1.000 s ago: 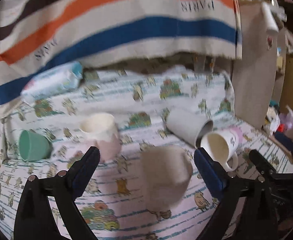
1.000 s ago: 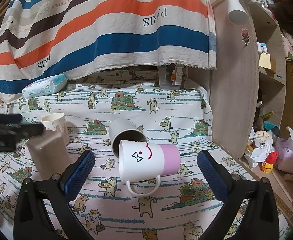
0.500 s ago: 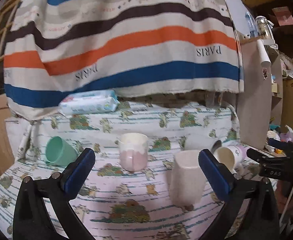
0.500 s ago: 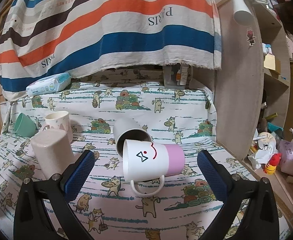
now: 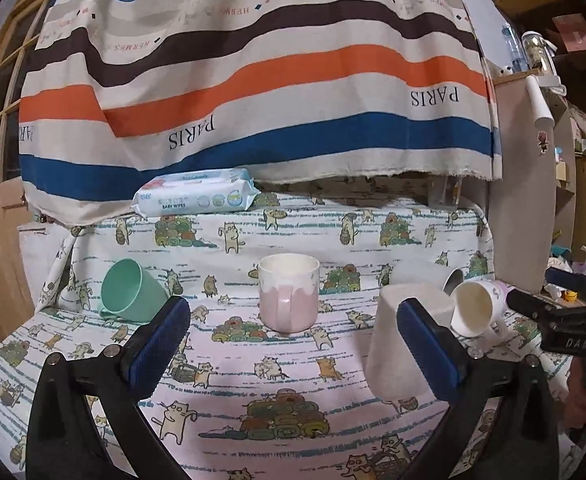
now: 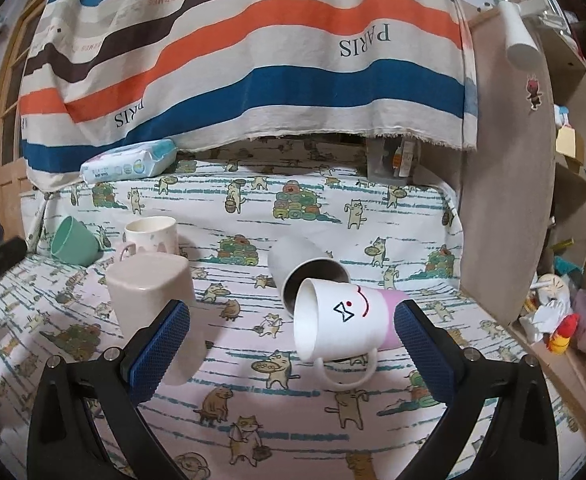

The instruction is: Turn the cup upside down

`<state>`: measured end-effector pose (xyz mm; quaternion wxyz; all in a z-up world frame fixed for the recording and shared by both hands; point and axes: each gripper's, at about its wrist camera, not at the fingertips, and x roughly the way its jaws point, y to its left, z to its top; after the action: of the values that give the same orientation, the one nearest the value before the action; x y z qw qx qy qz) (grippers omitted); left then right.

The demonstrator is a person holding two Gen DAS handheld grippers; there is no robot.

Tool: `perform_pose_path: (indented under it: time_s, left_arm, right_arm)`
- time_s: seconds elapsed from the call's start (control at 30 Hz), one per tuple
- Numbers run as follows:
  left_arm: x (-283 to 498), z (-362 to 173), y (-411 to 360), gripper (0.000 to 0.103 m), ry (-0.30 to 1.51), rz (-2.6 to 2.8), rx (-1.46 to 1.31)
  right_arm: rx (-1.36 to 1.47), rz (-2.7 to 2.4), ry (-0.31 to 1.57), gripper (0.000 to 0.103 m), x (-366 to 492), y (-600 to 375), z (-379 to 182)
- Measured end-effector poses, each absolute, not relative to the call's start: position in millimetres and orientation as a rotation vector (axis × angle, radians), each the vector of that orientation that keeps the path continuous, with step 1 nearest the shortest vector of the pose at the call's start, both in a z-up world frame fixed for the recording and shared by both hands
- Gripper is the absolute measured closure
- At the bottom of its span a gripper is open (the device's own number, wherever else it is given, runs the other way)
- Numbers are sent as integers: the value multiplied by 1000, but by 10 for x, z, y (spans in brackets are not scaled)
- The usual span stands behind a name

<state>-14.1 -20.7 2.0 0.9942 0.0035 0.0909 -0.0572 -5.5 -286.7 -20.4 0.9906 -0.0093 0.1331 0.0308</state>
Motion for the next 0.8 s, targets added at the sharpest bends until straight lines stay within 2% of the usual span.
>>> perform_pose_path:
  time_s: [0.17,0.4,0.8]
  left_arm:
    - [-152,4,-185,0,194,-113,-5]
    - [41,-86,-216,0,304,-101,7]
    - [40,-99,-217,0,316,-127,-7]
  right_arm:
    - [9,28,276,0,-32,-2931,-209]
    - [-24,38,276,0,-34,-2869,-204]
    - [-2,25,260,0,-67,-2919,-193]
